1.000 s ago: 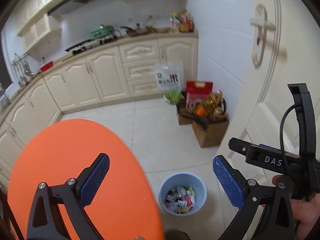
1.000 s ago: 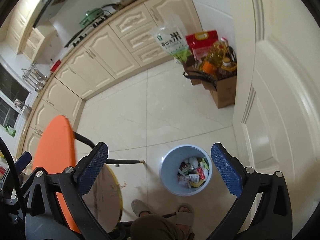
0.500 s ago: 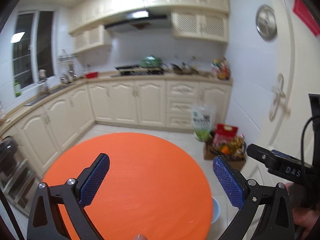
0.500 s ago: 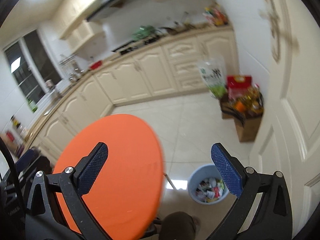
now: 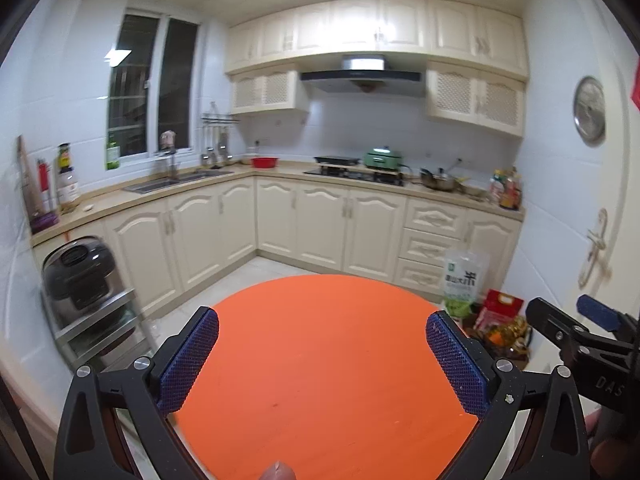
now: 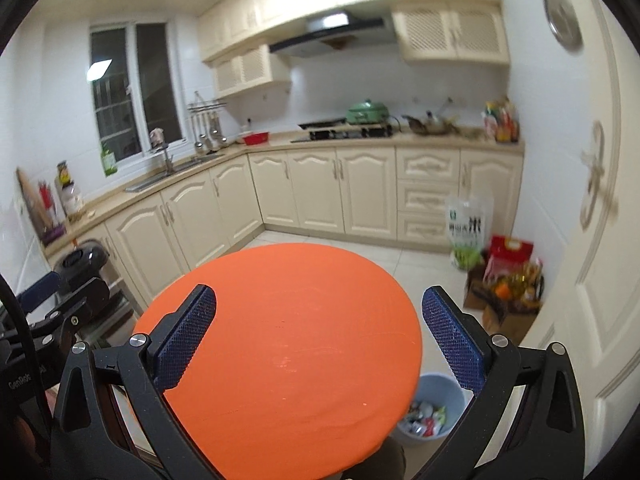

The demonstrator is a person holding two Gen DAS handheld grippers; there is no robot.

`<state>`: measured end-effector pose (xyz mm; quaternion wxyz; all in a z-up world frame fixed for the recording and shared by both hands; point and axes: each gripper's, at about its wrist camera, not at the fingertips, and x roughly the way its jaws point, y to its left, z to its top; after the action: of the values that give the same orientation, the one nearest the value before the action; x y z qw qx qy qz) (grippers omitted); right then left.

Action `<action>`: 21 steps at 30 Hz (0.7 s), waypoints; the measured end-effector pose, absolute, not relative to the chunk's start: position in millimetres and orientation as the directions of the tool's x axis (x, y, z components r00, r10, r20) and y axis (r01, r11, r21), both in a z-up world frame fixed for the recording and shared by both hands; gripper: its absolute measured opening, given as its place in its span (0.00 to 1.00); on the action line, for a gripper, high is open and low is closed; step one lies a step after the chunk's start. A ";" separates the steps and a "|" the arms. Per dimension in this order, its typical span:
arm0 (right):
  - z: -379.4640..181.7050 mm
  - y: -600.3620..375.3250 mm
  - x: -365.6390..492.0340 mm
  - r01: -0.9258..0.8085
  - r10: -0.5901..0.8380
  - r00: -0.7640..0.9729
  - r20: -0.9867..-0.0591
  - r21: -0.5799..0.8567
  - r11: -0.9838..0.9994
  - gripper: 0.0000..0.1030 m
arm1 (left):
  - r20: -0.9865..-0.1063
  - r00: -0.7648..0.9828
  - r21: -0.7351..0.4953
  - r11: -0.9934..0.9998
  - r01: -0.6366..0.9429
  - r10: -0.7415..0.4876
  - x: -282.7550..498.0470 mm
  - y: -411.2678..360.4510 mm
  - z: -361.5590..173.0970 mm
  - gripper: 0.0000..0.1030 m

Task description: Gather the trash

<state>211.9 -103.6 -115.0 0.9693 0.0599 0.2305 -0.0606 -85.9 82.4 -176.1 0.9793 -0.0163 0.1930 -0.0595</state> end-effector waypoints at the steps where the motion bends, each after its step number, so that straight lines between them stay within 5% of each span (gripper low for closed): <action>1: -113.1 -93.7 210.4 0.135 -0.088 0.890 -0.448 0.075 0.988 1.00 | -0.371 0.922 -0.058 0.993 0.099 -0.113 -94.6 85.3 -177.0 0.99; 21: -116.3 -30.2 207.7 0.067 -0.054 0.897 -0.438 0.014 0.998 1.00 | -0.355 0.935 -0.052 0.999 -0.015 -0.004 -159.7 96.0 -164.6 0.99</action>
<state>207.7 -30.2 -116.3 0.9739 0.0145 0.2245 -0.0311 -159.7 96.0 -164.6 0.9832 -0.0270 0.1807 0.0028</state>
